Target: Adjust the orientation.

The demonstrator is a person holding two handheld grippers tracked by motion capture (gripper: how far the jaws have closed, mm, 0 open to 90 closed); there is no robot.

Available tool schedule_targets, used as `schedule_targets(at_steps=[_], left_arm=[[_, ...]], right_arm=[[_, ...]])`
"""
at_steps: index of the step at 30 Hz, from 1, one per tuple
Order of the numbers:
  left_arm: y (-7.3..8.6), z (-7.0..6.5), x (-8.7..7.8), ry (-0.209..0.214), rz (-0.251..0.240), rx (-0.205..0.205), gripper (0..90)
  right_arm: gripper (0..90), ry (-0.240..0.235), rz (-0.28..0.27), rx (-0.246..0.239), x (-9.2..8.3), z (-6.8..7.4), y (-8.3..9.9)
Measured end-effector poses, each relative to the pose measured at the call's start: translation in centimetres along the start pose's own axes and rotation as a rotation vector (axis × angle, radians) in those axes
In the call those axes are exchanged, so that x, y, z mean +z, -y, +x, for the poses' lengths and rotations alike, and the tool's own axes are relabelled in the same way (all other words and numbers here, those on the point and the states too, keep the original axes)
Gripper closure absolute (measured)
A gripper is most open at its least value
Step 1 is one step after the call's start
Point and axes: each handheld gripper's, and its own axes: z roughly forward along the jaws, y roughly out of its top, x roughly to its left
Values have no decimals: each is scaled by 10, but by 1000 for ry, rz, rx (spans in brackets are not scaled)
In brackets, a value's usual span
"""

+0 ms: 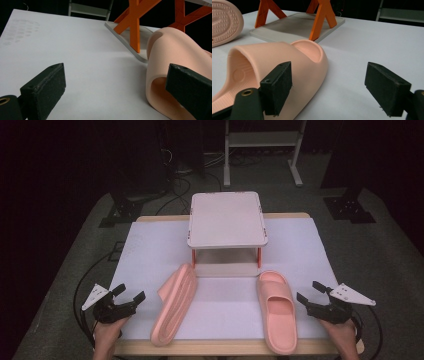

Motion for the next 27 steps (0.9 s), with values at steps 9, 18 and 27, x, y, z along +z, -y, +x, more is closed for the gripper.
schedule_targets(at_steps=[9, 18, 27], left_arm=[[3, -4, 2, 22, 25, 15, 28], [4, -9, 5, 41, 45, 30, 29], [6, -21, 13, 44, 100, 91, 43]], right_arm=[[207, 2, -11, 6, -4, 0, 2], [203, -5, -9, -11, -1, 4, 0], [198, -5, -18, -14, -2, 3, 1]])
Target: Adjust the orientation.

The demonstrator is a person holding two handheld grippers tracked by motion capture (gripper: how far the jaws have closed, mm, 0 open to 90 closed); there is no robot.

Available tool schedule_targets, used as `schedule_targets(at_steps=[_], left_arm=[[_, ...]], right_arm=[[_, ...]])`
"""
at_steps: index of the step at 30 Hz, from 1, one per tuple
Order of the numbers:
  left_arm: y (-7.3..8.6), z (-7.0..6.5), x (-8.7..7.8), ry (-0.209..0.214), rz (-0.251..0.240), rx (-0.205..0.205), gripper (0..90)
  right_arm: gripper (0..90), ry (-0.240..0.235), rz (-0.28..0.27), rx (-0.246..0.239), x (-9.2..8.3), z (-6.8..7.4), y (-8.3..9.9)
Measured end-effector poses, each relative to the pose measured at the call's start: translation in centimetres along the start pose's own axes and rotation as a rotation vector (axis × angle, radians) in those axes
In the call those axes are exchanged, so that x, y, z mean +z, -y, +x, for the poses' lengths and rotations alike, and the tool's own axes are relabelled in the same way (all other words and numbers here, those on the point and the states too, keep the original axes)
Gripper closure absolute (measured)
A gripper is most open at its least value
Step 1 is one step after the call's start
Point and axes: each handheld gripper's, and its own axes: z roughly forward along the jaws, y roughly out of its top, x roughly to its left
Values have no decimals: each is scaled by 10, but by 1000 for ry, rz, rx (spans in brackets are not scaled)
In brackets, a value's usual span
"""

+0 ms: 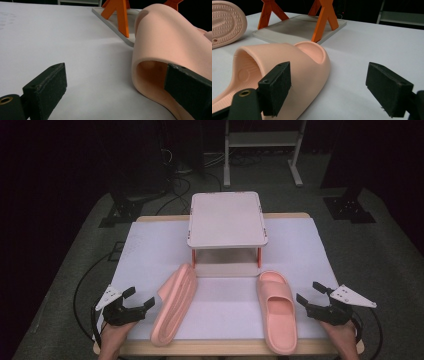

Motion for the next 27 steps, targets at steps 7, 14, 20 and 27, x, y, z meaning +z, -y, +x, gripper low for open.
schedule_targets(at_steps=[7, 14, 20, 27], left_arm=[[0, -2, 4, 28, 31, 10, 105], [-2, -7, 13, 27, 67, 52, 139], [-1, -11, 26, 56, 107, 82, 225], [-3, -15, 35, 72, 125, 85, 294]], right_arm=[[197, 0, -8, -2, -1, 1, -1], [195, -1, -9, 1, 0, 1, -1], [195, -4, -9, -2, 0, 2, -1], [195, -6, -7, 2, 1, 2, 0]])
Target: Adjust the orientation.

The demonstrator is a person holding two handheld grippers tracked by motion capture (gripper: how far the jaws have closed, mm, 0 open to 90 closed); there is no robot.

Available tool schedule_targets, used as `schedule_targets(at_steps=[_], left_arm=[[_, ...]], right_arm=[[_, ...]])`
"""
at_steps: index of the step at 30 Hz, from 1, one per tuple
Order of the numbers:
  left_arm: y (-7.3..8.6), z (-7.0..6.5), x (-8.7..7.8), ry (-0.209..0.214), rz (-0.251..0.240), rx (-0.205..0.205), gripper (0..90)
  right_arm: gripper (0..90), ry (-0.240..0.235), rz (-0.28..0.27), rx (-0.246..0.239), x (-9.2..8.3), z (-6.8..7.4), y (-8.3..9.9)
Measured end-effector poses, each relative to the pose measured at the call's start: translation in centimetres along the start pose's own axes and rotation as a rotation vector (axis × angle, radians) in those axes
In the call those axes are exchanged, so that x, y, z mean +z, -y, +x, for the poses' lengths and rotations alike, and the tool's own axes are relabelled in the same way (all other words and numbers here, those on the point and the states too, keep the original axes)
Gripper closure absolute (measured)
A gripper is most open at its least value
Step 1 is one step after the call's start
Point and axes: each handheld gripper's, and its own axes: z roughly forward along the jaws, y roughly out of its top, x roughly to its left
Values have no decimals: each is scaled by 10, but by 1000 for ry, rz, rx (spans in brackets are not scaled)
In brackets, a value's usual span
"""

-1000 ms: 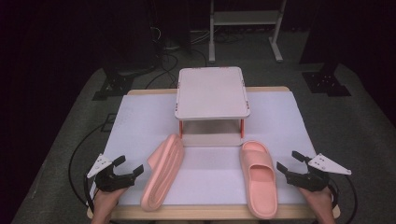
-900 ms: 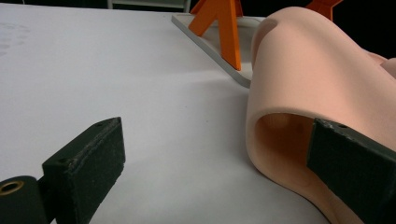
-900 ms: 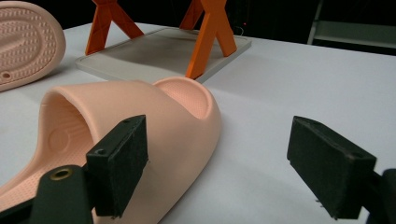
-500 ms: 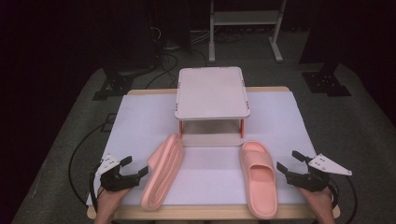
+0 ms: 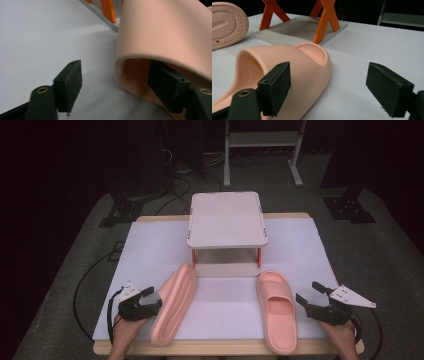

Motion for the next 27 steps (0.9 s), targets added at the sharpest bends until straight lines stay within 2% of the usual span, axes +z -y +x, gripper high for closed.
schedule_targets(at_steps=[4, 10, 20, 27], left_arm=[[-2, -1, 3, 22, 2, -16, 349], [-3, -4, 6, 42, -2, -18, 406], [-5, -11, 8, 87, -24, -29, 433], [-8, -19, 10, 113, -42, -16, 439]], right_arm=[[195, -1, 0, -1, 0, 0, 0], [194, -5, 3, 0, 1, 0, 0], [194, -4, 1, 1, 0, -1, 0], [194, -5, -3, 1, 0, -2, 1]])
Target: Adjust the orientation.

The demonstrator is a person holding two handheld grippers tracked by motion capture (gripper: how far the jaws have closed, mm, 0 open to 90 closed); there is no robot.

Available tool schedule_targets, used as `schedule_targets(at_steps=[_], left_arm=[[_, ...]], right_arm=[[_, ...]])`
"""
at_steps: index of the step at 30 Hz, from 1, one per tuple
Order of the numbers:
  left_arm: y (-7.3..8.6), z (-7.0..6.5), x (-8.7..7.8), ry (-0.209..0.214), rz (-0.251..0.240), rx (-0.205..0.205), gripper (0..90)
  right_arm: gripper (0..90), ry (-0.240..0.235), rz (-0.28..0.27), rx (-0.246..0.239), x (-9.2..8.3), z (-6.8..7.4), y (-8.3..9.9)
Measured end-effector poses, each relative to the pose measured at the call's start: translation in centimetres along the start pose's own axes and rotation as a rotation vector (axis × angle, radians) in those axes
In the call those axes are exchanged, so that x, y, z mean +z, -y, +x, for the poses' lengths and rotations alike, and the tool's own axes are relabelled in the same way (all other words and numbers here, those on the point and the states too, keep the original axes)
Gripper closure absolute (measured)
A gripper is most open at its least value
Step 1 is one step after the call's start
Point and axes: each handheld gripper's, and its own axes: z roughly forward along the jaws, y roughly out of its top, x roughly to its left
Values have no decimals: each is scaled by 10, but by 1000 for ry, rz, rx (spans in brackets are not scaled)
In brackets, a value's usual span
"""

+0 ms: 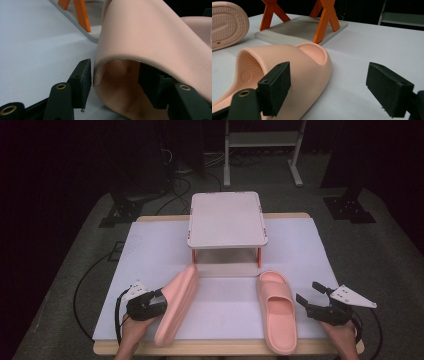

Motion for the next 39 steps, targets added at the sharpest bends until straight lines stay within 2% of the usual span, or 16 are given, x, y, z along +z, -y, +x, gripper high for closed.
schedule_targets(at_steps=[14, 19, 26, 28, 30, 39], left_arm=[[-3, -9, 0, 10, -27, 28, 465], [-4, -12, 2, 11, -35, 24, 472], [-3, -13, 2, 10, -35, 22, 469], [-3, -13, 4, 34, -31, 16, 451], [-2, -17, 7, 23, -25, 28, 451], [-2, -20, 10, 47, -17, 38, 427]], right_arm=[[194, 1, 2, 9, 0, -1, 1], [194, 0, 0, 10, 0, -2, 1], [195, 0, 2, 11, -1, -2, 1], [195, -1, 3, 12, -2, -3, 1], [195, -2, 2, 12, -2, -3, 1], [194, -22, -11, 10, -4, -3, 0]])
